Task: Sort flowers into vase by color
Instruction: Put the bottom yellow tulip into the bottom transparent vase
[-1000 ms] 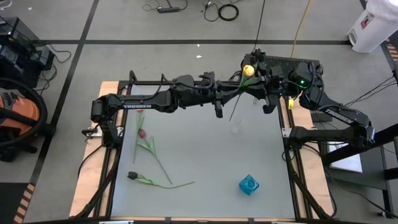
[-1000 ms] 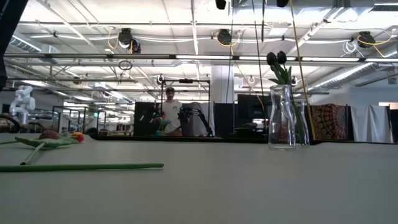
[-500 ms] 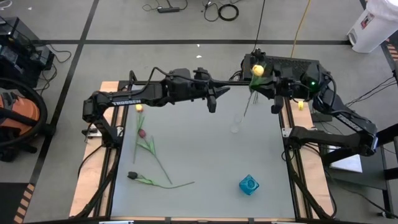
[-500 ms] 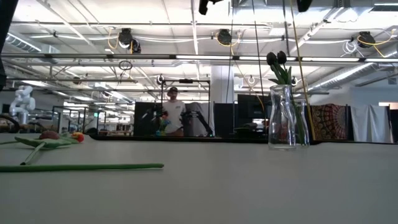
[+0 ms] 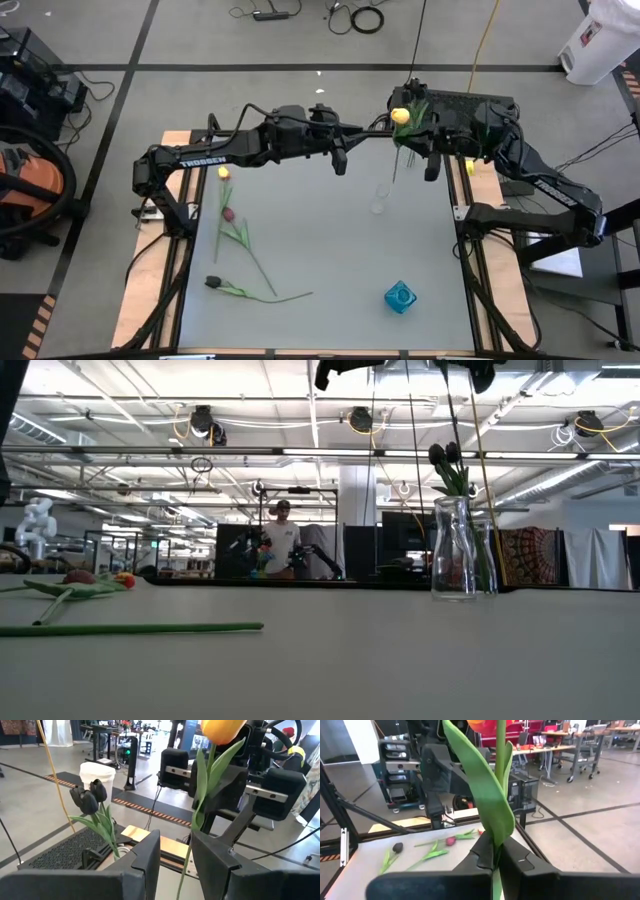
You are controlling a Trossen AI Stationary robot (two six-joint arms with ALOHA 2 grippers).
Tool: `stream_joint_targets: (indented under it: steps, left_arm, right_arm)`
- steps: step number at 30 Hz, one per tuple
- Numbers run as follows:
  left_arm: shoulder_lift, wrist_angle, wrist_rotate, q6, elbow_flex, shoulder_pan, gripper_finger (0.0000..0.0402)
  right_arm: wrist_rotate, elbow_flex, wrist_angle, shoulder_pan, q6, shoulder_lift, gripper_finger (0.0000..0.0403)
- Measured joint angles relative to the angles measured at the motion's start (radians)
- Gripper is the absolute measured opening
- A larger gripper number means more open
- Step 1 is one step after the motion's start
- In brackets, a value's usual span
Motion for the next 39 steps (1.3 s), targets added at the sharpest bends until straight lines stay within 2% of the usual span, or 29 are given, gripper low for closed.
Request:
stream_joint_targets:
  steps: [7,13,23,29,39]
  left_arm:
    - [0.0,0.001,-0.004,0.0,0.0,0.0,0.0116]
    - [0.0,0.001,-0.005,-0.001,0.0,0.0,0.0116]
    - [0.0,0.0,-0.005,-0.001,0.0,0.0,0.0116]
    - [0.0,-0.001,-0.005,-0.001,0.0,0.0,0.0116]
    - [0.0,-0.002,-0.006,-0.001,0.0,0.0,0.0116]
  right_arm:
    - [-0.006,-0.014,0.076,0.001,0.006,0.036,0.0]
    - [-0.01,-0.094,0.165,0.001,0.086,0.029,0.0]
    - [-0.006,-0.174,0.191,0.007,0.074,0.001,0.0]
    - [-0.005,-0.248,0.292,0.007,0.079,0.001,0.0]
    - [-0.01,-0.309,0.292,0.007,0.074,0.002,0.0003]
